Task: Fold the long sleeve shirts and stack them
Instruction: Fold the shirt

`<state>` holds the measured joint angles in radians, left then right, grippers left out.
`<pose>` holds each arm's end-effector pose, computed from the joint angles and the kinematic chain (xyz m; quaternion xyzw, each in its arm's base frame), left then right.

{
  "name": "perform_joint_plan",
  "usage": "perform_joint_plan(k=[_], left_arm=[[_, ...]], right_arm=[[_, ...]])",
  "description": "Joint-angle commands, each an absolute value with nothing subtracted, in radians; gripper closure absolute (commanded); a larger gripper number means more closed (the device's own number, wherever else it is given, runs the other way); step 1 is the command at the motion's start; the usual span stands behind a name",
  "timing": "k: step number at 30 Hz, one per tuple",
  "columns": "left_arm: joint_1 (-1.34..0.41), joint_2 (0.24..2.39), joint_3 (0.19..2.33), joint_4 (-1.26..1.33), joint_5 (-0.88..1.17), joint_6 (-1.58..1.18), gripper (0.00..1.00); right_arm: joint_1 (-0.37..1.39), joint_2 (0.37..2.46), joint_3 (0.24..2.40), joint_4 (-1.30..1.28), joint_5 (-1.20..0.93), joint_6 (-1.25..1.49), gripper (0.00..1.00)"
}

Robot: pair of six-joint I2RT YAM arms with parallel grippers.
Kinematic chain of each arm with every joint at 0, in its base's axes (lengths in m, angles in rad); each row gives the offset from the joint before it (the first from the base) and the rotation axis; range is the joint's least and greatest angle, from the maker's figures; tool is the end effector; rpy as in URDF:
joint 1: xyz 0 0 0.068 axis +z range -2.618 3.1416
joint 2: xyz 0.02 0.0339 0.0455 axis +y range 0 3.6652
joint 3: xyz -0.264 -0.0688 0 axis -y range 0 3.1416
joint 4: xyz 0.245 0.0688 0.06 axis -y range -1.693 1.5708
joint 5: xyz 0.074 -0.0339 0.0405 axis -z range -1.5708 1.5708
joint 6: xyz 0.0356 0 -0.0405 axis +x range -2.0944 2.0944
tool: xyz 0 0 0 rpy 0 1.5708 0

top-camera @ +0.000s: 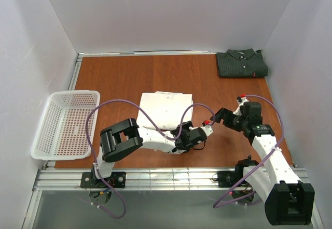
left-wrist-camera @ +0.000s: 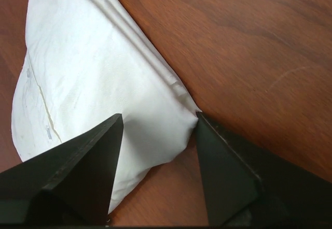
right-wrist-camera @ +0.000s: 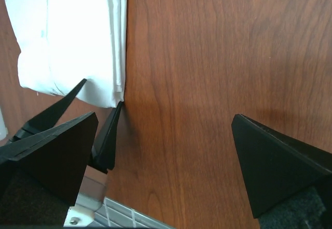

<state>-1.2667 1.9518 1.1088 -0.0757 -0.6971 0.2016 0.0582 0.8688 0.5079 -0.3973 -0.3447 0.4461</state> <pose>0.1378 -0.3628 0.1350 0.5153 0.7343 0.1259 0.4236 0.1770 0.0224 0.2108 0.1079 0.9011 0.2497 0.3377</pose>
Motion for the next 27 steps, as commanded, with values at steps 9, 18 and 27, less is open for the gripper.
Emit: perform_joint_plan(k=[9,18,27], left_arm=[[-1.25,1.951,1.045,0.044,-0.741,0.223,0.94],[-1.227,1.784,1.009,-0.024,-0.566,0.034,1.0],[-1.226,1.684,0.985,-0.054,-0.488,-0.101,1.0]], right_arm=[[0.054,0.919,0.476,-0.249,-0.439,0.541,0.02],[0.077,1.107,0.411,0.056,-0.558,0.708,0.01],[0.236,1.438,0.451,0.386,-0.577,0.853,0.01]])
